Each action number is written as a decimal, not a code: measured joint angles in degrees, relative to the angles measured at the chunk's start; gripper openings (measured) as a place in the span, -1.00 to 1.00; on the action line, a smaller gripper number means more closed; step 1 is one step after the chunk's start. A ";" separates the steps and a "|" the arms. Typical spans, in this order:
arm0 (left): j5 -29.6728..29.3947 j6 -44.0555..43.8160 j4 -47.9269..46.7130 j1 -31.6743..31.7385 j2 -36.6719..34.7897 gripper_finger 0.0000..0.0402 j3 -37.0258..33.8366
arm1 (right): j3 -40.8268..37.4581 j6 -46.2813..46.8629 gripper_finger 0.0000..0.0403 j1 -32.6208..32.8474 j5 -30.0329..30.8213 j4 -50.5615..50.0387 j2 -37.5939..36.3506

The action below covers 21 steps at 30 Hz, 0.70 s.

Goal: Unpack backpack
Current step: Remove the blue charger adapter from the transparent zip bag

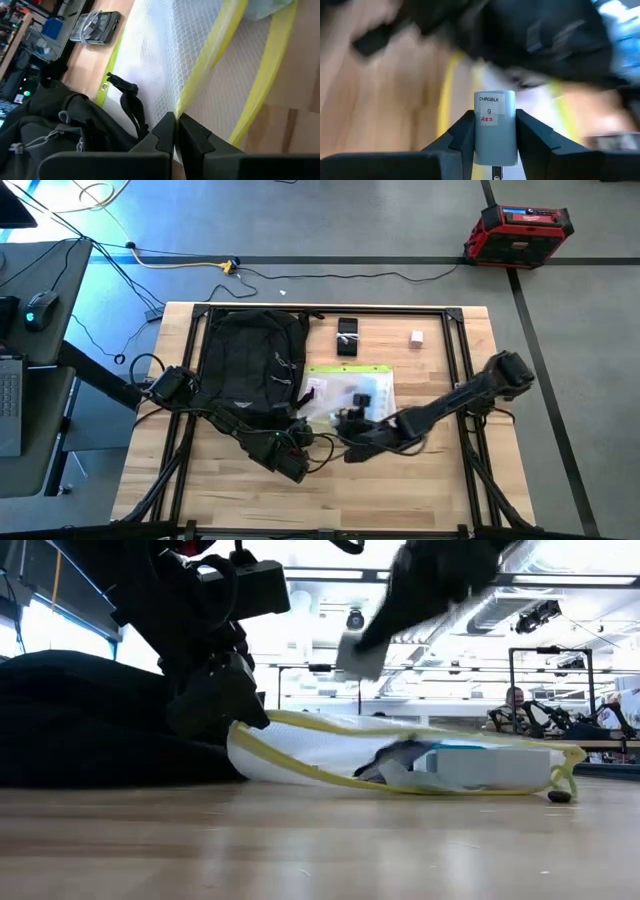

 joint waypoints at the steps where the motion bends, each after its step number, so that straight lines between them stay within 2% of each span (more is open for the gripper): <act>1: 0.16 0.00 0.06 0.00 0.00 -1.00 0.00 | 0.07 0.93 -0.53 0.61 2.75 -1.09 -1.61; 6: 1.36 0.05 0.54 0.00 0.00 -1.00 0.00 | -1.90 11.34 -0.55 0.16 13.17 -12.60 -7.00; 11: 1.97 -0.30 1.09 -0.11 0.00 -1.00 -0.02 | -13.70 30.38 -0.55 -8.98 19.91 -20.94 -8.71; 15: 2.06 -0.27 1.16 -0.11 0.00 -1.00 -0.02 | -21.58 37.85 -0.55 -21.23 14.62 -23.22 -8.89; 21: 2.08 0.44 1.31 -0.11 0.00 -1.00 -0.02 | -28.66 35.54 -0.55 -39.27 9.72 -20.40 -8.78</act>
